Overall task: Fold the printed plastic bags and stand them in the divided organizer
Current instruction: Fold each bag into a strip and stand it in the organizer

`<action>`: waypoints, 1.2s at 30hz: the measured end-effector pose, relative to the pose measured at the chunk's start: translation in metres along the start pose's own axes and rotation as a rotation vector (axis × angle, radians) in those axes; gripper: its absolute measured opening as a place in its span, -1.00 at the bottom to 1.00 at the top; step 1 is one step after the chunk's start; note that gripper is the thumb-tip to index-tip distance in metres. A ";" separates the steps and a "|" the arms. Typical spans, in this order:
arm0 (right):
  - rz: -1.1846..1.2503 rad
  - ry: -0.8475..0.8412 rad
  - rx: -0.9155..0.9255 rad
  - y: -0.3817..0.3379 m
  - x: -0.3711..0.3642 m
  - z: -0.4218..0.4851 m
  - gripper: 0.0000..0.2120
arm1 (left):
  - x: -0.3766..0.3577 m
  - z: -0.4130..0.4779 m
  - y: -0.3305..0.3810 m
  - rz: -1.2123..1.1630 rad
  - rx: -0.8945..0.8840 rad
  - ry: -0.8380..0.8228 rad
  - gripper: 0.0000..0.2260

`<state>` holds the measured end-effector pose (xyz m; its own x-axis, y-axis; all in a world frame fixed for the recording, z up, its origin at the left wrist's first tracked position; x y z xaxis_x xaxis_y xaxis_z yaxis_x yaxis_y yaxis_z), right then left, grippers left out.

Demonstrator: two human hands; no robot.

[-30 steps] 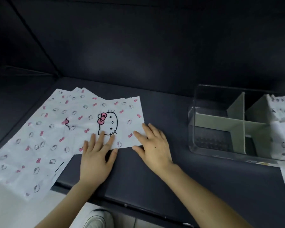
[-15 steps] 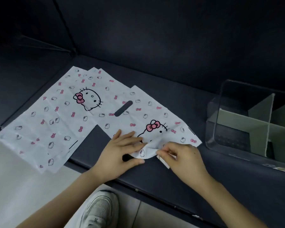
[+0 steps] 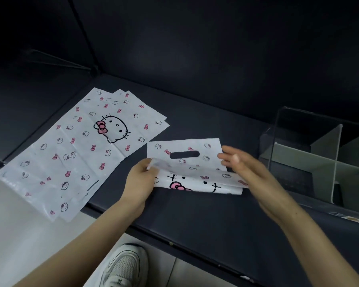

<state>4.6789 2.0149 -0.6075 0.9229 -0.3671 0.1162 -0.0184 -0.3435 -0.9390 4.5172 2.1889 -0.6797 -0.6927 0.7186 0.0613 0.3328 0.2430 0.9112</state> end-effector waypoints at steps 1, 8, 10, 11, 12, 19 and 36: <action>0.018 -0.003 -0.020 0.009 0.000 0.001 -0.21 | 0.007 0.002 -0.004 -0.017 0.025 0.048 -0.85; 0.521 -0.157 -0.039 0.040 -0.019 0.003 -0.56 | 0.015 -0.001 -0.006 -0.075 0.057 0.075 -0.81; 0.451 0.073 -0.131 0.063 -0.011 0.003 -0.78 | 0.013 -0.005 -0.003 0.035 0.013 0.057 -0.78; 0.380 0.202 -0.177 0.073 -0.005 0.002 -0.86 | 0.012 -0.008 -0.001 0.148 -0.022 0.046 -0.76; 0.301 0.303 -0.213 0.079 -0.001 0.000 -0.90 | 0.011 -0.014 0.002 0.290 -0.058 0.036 -0.74; -0.453 0.357 -0.001 0.030 -0.007 0.008 -0.88 | 0.010 -0.035 0.003 1.034 -0.498 0.080 -0.61; -0.625 0.378 -0.131 0.039 -0.002 0.059 -0.80 | -0.025 -0.015 -0.008 1.320 -0.501 -0.179 -0.46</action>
<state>4.6991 2.0535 -0.6634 0.5815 -0.3338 0.7419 0.3991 -0.6776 -0.6177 4.5223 2.1586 -0.6821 0.0442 0.3130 0.9487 0.3761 -0.8850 0.2745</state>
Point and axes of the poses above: each hand's wrist, its own z-axis towards the middle knuckle, its own x-axis out of the back of the hand, y = z × x, the point moved 8 cm from there along z, towards the middle knuckle, and after that the axes turned 11 degrees about -y, right-handed, at the moved point
